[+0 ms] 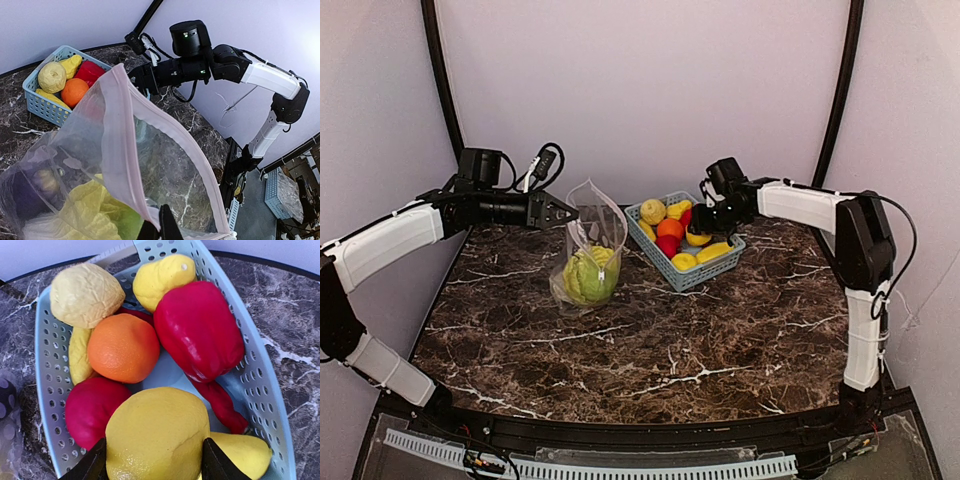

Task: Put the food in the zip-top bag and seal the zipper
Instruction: Pick up the fake fruit from the bin, then place the fake fruit in the zipper food storage bag.

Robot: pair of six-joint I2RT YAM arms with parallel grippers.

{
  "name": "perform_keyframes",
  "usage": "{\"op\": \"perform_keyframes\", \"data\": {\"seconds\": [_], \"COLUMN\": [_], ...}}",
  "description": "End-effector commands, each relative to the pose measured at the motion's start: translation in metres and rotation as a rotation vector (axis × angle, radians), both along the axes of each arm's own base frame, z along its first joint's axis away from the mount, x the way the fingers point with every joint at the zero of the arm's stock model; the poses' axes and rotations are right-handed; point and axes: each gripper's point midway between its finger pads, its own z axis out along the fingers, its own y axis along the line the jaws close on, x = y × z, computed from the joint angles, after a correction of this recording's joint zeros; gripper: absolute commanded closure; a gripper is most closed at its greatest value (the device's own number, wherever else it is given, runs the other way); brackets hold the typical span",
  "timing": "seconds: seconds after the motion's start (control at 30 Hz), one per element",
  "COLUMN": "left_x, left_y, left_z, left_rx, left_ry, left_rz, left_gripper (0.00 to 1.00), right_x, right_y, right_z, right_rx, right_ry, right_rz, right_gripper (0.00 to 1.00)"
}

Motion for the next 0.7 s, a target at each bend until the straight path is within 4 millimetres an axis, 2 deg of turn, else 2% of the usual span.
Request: {"op": "perform_keyframes", "data": {"seconds": [0.0,0.1,0.2,0.47,0.57,0.67], "left_x": [0.000,0.000,-0.001,-0.003,-0.004,-0.005], "left_y": [0.001,0.000,-0.001,-0.003,-0.003,-0.003], "left_z": [0.006,0.005,0.004,0.008,0.010,0.012], "left_rx": [-0.019,-0.021,-0.028,-0.047,-0.055,-0.057], "left_ry": [-0.019,-0.015,-0.007,-0.008,-0.013,-0.017], "left_rz": [-0.006,-0.010,-0.018,-0.032,-0.036,-0.037], "left_gripper": [0.99,0.99,0.99,0.99,0.99,0.99], "right_x": [-0.015,-0.033,-0.056,-0.152,-0.185,-0.206], "right_y": [-0.008,-0.004,0.010,0.096,0.126,0.151], "right_z": [0.052,0.080,0.114,0.218,0.240,0.251], "right_rx": [0.039,0.061,0.082,0.244,0.333,0.388], "right_ry": [-0.066,-0.094,-0.139,-0.322,-0.368,-0.402], "right_rz": [-0.011,0.020,0.072,0.392,0.515,0.610], "right_gripper": [0.48,0.49,0.50,0.50,0.50,0.50]}}
